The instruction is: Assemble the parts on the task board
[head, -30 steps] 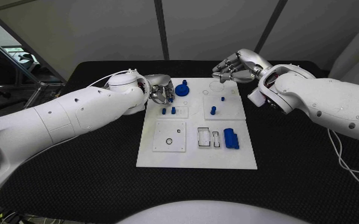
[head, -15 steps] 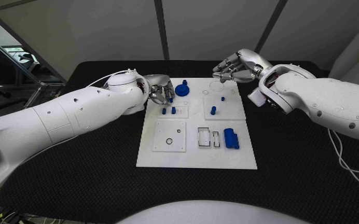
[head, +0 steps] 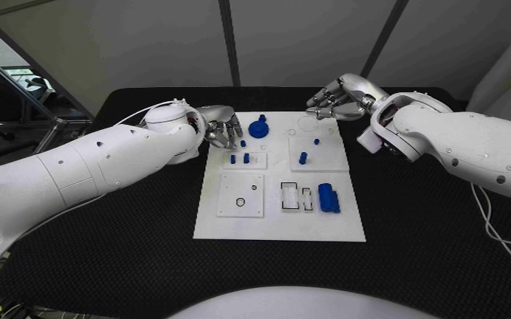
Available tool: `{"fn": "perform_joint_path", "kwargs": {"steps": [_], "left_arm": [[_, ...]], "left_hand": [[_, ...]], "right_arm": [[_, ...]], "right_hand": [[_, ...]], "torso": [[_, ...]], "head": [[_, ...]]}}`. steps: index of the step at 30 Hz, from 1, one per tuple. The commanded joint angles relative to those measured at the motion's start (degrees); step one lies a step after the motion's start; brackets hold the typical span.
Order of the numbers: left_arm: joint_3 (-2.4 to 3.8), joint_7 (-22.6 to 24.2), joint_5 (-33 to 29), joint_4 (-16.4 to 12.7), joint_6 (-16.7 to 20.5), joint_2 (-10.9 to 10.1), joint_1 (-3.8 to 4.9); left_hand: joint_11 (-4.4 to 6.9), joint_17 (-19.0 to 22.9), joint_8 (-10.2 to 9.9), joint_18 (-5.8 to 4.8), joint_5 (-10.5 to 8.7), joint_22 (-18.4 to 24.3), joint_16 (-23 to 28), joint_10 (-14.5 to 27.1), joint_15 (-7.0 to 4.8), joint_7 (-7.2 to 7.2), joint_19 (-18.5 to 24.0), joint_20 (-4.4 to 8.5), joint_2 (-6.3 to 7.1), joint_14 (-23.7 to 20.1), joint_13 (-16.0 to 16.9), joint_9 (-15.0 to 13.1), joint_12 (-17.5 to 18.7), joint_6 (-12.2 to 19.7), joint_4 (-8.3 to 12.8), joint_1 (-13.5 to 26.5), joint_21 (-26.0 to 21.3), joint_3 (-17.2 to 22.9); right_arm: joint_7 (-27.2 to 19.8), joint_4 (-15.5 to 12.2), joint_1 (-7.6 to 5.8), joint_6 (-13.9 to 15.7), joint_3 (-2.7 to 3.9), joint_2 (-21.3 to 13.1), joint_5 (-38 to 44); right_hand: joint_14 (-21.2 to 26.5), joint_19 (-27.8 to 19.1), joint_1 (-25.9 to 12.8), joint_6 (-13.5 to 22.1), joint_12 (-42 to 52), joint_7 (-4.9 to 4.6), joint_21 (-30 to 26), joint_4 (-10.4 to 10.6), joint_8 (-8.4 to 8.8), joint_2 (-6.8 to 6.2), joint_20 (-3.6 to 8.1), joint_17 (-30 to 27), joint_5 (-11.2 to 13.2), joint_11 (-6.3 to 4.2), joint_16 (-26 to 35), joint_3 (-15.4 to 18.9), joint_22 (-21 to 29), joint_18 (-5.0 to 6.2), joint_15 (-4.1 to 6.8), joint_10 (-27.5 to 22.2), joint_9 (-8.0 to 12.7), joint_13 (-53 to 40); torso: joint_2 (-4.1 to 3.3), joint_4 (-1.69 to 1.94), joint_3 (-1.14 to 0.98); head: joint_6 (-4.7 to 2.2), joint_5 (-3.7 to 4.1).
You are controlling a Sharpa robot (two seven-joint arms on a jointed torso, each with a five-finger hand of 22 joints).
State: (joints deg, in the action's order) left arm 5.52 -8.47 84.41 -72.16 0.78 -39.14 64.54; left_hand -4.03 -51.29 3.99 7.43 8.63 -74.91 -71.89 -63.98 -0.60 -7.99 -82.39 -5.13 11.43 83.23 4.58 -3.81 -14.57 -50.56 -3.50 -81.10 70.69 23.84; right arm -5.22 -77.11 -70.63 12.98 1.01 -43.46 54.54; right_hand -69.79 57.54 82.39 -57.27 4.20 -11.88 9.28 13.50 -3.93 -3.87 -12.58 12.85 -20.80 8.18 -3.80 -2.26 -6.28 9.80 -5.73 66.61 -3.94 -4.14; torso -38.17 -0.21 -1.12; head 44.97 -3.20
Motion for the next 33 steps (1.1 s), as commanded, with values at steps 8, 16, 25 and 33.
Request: {"fn": "perform_joint_path", "kwargs": {"steps": [8, 16, 25, 33], "left_arm": [[1.47, 4.49, -12.43, -1.68, 6.70, -3.29, 0.18], [1.77, 13.32, -46.50, -4.54, 10.91, -7.37, 0.17], [1.69, 24.65, -73.62, -8.18, 10.14, -9.49, -0.41], [1.67, 26.87, -77.65, -11.13, 8.96, -10.44, -1.33]], "left_hand": [[-0.71, 4.94, 2.33, -1.94, -0.13, 1.73, 2.54, -0.88, 0.55, -1.03, 2.04, -0.34, -1.83, -2.27, 0.60, -0.58, -0.30, -4.40, 0.00, -0.46, -4.81, 0.48], [-1.70, 22.66, 3.43, 1.12, -0.18, 12.31, 13.66, 1.47, 1.46, -2.07, 10.27, -1.16, -2.63, -10.52, 1.17, -0.32, -1.33, -5.85, -0.58, 0.26, -21.16, 2.09], [-1.99, 25.14, 4.29, 2.81, -0.31, 18.98, 15.98, 3.10, 1.83, -2.27, 15.58, -1.74, -3.09, -13.45, 1.80, -0.26, -3.23, -5.97, -0.66, 0.98, -31.44, 1.38], [-2.02, 25.69, 4.63, 3.06, -0.30, 20.38, 16.43, 3.54, 1.90, -2.32, 16.57, -1.83, -3.32, -14.31, 2.10, -0.21, -4.19, -5.86, -0.52, 1.07, -33.56, 0.89]], "right_arm": [[5.92, -0.65, -0.09, -2.92, 0.03, -0.92, 19.12], [9.78, -2.43, 0.21, -2.95, 0.00, -2.13, 33.57], [12.84, -2.80, 1.58, -3.70, -0.02, -1.61, 42.50], [12.71, -2.00, 2.81, -3.70, -0.09, -0.01, 44.11]], "right_hand": [[-13.96, 10.87, 6.69, -2.54, 2.42, 2.05, 7.97, -5.27, -1.19, 0.09, 5.40, 3.47, 4.64, -2.63, -10.11, -4.43, -4.20, 0.75, 4.54, 2.83, -0.24, 0.37], [-15.83, 12.05, 4.34, -4.46, 0.66, 3.16, 20.83, -5.39, -0.19, -2.02, 7.94, 14.57, 5.30, -4.02, -30.71, -7.48, -13.60, 0.15, 5.93, 5.12, 0.04, 0.38], [-16.76, 11.39, 2.17, -2.77, -0.51, 3.09, 27.84, -4.27, 0.26, -4.04, 7.56, 30.55, 8.22, -3.17, -49.02, -8.50, -19.17, 0.23, 5.36, 0.99, 0.12, 0.46], [-16.69, 12.98, 1.86, -1.03, 0.04, 2.94, 39.82, -4.79, 0.16, -4.26, 7.03, 41.36, 8.76, -2.73, -60.48, -8.66, -31.78, -0.92, 5.08, -1.23, 0.04, 0.35]], "torso": [[0.03, -0.11, -0.02], [0.07, -0.08, 0.02], [-0.09, -0.04, 0.05], [-0.04, 0.15, 0.10]], "head": [[-0.59, 0.90], [-1.73, 4.23], [-2.64, 5.68], [-2.56, 5.81]]}}
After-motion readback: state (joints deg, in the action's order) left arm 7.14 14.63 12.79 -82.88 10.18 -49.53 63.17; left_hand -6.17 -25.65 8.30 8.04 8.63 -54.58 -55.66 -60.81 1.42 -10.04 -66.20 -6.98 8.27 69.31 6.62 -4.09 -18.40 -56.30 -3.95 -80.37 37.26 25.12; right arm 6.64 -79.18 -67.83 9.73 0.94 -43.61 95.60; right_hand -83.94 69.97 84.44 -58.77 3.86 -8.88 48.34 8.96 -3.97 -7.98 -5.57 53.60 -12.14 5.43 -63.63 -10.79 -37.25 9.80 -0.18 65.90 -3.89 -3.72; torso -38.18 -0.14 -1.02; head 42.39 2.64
